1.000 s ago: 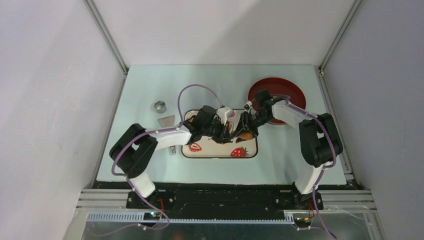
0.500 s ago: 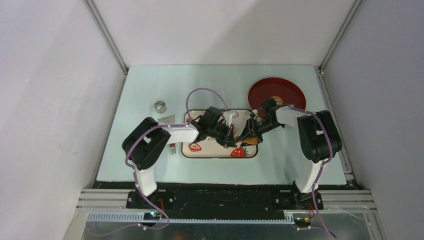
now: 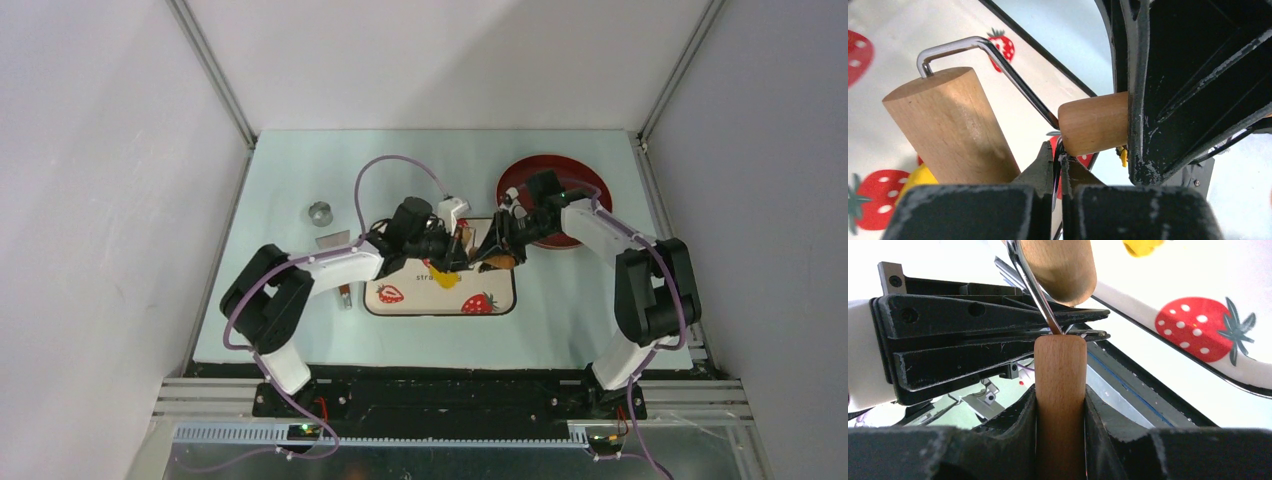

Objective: Roll out the dumpling wrappers from the dough

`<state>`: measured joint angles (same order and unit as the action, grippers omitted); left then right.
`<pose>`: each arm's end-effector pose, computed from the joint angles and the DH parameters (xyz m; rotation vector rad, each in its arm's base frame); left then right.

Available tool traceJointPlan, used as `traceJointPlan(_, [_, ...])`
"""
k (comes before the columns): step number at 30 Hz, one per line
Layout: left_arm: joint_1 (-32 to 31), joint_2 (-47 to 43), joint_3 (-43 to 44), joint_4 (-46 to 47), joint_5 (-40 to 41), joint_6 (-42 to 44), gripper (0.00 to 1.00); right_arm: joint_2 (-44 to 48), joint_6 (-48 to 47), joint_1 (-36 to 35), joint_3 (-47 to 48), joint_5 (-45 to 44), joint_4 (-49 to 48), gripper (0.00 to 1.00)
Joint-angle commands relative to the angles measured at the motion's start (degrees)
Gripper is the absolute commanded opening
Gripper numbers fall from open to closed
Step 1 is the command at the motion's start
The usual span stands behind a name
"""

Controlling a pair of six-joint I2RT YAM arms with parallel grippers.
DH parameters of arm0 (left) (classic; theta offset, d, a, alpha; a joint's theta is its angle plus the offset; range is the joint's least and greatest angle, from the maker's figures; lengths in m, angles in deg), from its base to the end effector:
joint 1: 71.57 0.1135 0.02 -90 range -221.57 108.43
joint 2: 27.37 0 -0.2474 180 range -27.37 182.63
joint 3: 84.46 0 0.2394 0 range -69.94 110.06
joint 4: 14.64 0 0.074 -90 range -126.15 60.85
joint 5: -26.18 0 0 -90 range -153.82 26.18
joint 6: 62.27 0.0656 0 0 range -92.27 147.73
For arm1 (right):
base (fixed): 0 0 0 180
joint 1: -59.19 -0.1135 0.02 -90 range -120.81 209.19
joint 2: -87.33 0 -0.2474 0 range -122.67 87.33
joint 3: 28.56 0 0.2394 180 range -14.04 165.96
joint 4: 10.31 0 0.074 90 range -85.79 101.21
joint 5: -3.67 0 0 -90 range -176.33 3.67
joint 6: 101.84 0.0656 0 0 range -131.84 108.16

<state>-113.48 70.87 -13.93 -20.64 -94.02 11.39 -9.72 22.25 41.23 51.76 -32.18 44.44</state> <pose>0.2579 -0.2758 0.1745 0.8239 2.1465 -1.1289 0.2836 0.1478 0.1835 -0.1529 -2.6516 -1.4051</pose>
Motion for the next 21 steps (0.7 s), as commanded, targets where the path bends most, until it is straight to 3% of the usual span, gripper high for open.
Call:
traceJointPlan(1, [1.25,-3.38,3.23,8.08,-2.19,-5.40,0.00,0.64,1.04,-2.35,6.12,1.91,-3.14,0.00])
traceJointPlan(14, [4.66,2.68,-0.36,8.87,-2.77,-6.25,0.00,-11.64,5.49,-4.10,7.13,2.60,-7.58,0.00])
traceJointPlan(21, [4.68,7.47,0.64,8.25,-2.66,-7.26,0.00,-17.35,8.36,-4.10,7.07,7.09,-12.38,0.00])
